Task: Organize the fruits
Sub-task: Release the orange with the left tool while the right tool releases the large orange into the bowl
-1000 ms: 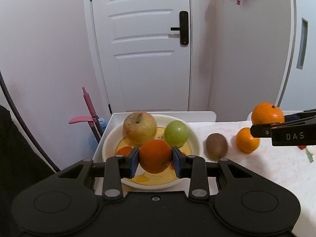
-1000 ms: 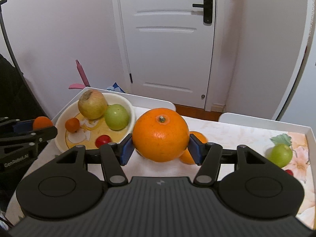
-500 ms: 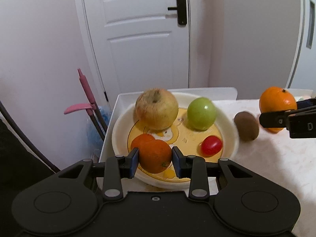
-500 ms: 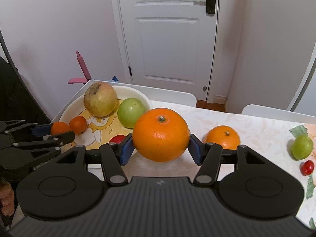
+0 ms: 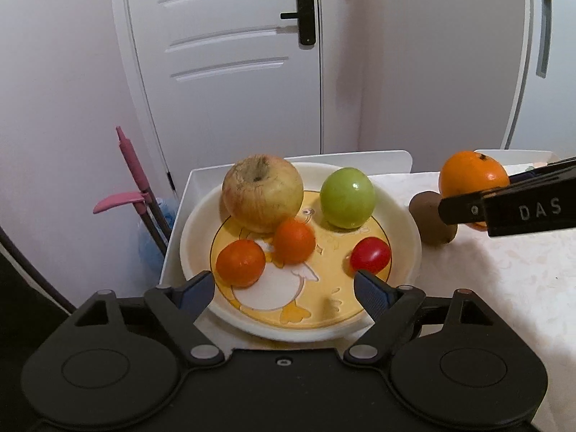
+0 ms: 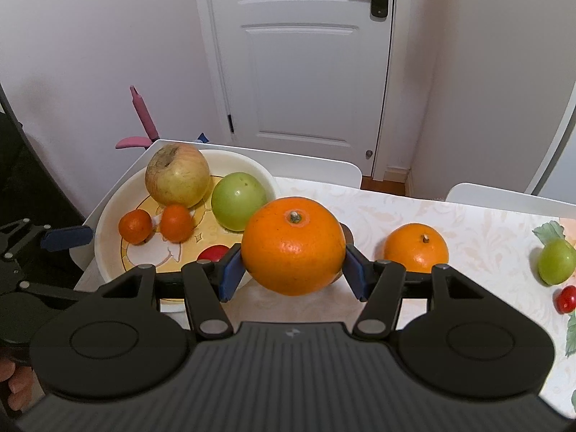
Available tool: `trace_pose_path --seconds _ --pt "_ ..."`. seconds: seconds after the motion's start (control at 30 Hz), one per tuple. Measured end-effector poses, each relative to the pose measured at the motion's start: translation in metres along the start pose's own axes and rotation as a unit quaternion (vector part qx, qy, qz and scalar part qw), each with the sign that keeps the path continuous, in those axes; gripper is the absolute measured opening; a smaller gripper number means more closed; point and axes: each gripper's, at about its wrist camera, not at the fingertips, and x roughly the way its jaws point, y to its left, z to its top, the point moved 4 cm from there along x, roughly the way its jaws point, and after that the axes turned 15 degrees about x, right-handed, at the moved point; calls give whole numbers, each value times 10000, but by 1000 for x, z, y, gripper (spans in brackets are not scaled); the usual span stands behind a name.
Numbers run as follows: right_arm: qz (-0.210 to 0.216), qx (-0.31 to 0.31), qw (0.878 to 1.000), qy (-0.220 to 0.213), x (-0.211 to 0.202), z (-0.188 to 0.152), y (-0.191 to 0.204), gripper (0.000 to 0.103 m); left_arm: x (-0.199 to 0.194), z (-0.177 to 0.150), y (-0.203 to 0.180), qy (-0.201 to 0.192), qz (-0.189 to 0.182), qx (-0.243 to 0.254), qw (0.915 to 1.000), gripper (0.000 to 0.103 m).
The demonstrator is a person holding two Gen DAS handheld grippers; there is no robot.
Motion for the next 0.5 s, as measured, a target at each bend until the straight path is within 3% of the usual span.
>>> trace_pose_path --seconds 0.5 --pt "500 -356 9970 474 17 -10 32 73 -24 -21 8 56 146 -231 9996 89"
